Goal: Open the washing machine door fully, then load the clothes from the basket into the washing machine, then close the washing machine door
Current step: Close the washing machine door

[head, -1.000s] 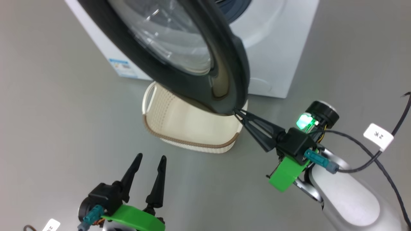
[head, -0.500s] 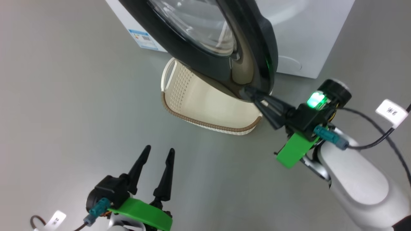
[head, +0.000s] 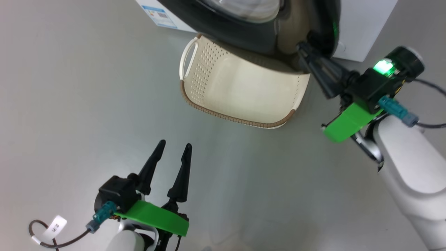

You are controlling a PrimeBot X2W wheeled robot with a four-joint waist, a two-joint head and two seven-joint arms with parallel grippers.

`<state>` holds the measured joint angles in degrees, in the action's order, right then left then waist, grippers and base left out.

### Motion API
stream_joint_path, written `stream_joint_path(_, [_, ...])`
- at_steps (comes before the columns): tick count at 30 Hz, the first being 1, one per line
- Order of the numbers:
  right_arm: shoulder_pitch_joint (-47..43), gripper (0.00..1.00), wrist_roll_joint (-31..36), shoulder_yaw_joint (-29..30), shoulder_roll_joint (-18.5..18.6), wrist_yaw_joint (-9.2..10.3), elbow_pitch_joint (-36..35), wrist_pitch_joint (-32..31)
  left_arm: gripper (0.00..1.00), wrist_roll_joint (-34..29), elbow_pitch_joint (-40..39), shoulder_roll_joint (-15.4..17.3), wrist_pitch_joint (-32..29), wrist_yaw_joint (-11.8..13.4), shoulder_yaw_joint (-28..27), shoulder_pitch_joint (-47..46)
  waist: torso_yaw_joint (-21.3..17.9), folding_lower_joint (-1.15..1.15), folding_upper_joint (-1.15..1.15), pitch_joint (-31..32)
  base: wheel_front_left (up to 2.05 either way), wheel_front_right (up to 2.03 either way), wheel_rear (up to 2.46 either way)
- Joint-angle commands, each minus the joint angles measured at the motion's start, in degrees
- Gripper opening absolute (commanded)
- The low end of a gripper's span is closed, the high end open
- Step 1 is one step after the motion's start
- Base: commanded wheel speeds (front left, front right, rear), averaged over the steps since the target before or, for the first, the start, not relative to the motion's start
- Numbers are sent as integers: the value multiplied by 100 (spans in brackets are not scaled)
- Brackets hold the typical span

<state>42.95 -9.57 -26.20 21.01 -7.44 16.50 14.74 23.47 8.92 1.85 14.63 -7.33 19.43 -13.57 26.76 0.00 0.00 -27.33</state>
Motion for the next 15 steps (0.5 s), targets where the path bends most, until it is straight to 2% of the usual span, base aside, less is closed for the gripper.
stream_joint_path(1, [59, 0, 61, -2, -34, -5, -91, 26, 100, 55, -144, 103, 37, -15, -205, -97, 57, 0, 0, -116, 0, 0, 0])
stream_joint_path(15, [1183, 0, 222, 358, 228, -5, 367, 26, 100, 311, -213, 103, 37, -15, -5, -290, 166, 0, 0, -678, 0, 0, 0])
